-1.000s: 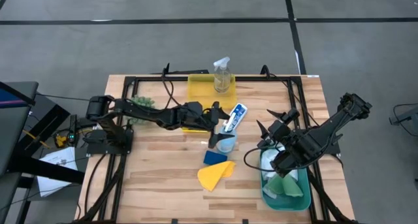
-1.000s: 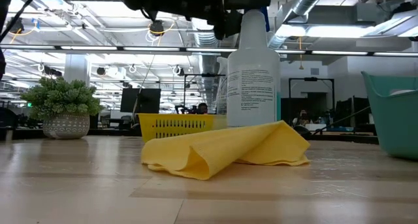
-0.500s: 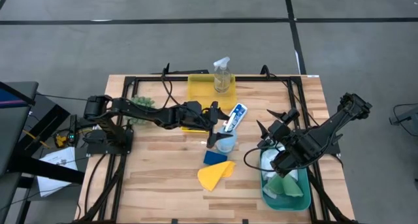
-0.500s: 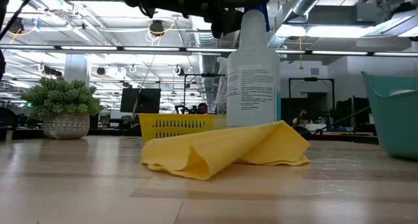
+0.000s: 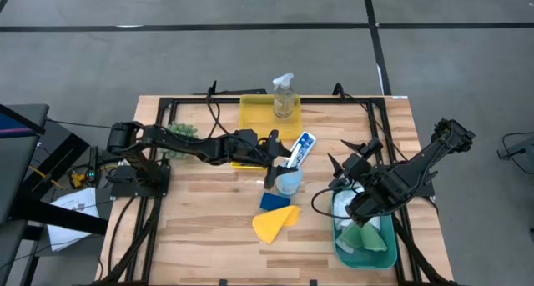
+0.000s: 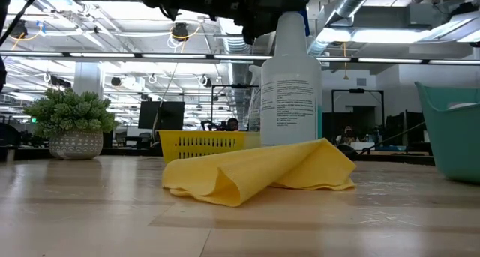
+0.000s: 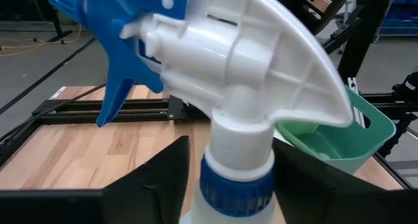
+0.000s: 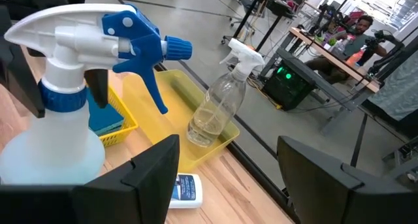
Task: Pick & Place Kitchen Items
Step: Put the blue bottle into the top yellow bin
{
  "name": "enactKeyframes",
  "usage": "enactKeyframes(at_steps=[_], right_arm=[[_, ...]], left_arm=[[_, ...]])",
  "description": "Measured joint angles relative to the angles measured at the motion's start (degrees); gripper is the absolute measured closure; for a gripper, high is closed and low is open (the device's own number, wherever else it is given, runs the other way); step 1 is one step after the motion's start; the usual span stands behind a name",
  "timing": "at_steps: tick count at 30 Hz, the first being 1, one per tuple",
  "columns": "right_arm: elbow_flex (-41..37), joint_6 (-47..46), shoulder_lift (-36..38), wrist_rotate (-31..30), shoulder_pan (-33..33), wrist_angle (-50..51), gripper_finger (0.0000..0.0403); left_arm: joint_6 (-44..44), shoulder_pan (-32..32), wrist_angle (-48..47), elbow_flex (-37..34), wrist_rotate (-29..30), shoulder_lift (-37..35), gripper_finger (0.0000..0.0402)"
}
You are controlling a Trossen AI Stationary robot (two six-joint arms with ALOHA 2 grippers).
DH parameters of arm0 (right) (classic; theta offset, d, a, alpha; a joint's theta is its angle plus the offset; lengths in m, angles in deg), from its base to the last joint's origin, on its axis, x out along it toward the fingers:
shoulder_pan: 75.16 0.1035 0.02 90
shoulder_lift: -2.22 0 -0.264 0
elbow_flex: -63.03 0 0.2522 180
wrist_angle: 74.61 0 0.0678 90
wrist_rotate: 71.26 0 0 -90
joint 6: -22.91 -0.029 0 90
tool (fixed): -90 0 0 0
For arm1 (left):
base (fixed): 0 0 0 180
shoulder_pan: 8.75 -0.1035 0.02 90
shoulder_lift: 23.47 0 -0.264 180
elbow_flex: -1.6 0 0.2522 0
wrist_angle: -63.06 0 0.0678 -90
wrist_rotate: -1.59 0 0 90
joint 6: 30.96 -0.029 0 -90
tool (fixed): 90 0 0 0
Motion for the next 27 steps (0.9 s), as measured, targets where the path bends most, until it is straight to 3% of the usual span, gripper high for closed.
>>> enactKeyframes(at_steps=[8,27], right_arm=[[0.0,0.0,0.0,0.0,0.0,0.0,0.0155],[0.0,0.8,0.0,0.3,0.0,0.0,0.0155]], left_arm=[[-0.1,-0.2,0.1,0.0,0.1,0.0,0.0270],[0.0,-0.3,2.8,-0.2,2.0,-1.5,0.0270]])
